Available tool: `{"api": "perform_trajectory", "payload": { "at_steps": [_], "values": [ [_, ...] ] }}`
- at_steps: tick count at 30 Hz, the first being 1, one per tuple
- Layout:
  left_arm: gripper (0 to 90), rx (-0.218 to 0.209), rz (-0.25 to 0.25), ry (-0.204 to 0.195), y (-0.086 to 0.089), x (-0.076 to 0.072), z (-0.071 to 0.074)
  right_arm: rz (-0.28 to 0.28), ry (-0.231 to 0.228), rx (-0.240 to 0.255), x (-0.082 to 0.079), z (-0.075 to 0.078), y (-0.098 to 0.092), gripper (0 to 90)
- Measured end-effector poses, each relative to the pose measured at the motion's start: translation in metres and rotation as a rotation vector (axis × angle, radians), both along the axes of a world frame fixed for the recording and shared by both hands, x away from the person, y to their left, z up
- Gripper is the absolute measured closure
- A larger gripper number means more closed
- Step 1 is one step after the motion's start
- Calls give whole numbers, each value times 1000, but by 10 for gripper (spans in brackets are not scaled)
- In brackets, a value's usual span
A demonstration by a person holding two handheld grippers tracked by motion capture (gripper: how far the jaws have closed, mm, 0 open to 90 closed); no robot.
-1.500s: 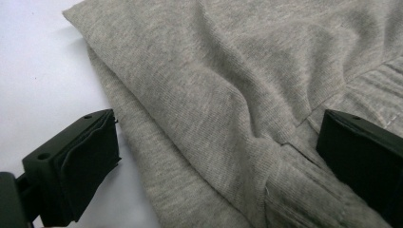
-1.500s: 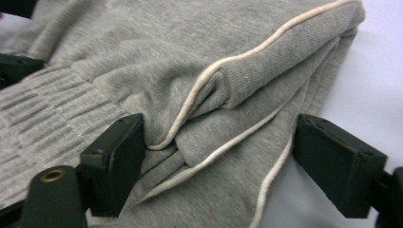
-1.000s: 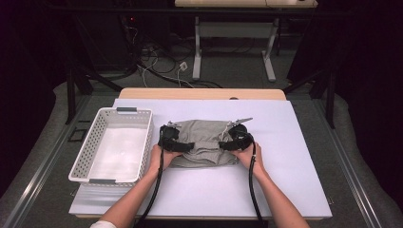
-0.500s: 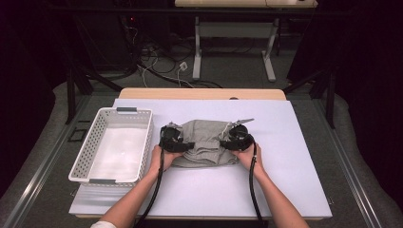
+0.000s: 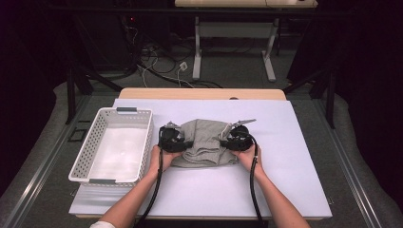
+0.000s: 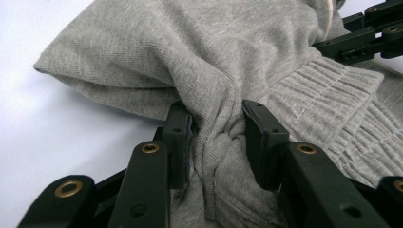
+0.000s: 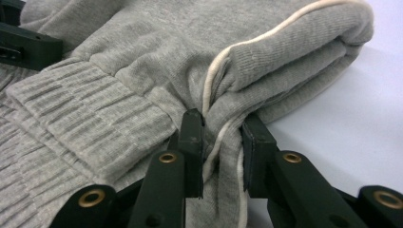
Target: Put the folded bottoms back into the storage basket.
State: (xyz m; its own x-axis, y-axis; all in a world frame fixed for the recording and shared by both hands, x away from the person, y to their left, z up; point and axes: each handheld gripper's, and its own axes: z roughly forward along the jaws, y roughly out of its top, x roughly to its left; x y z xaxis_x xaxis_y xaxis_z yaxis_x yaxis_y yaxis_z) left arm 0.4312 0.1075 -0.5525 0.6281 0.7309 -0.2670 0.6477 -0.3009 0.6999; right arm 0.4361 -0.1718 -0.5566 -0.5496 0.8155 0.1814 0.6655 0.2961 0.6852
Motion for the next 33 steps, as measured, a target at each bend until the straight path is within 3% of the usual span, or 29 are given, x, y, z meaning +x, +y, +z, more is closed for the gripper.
{"api": "perform_trajectory", "payload": {
  "at_steps": [13, 33],
  "values": [
    [664, -20, 17, -38, 1, -7, 7, 11, -42, -6, -6, 10, 0, 744],
    [667, -3, 3, -100, -1, -16, 19, 38, -96, -47, -14, 25, 2, 744]
  ]
}}
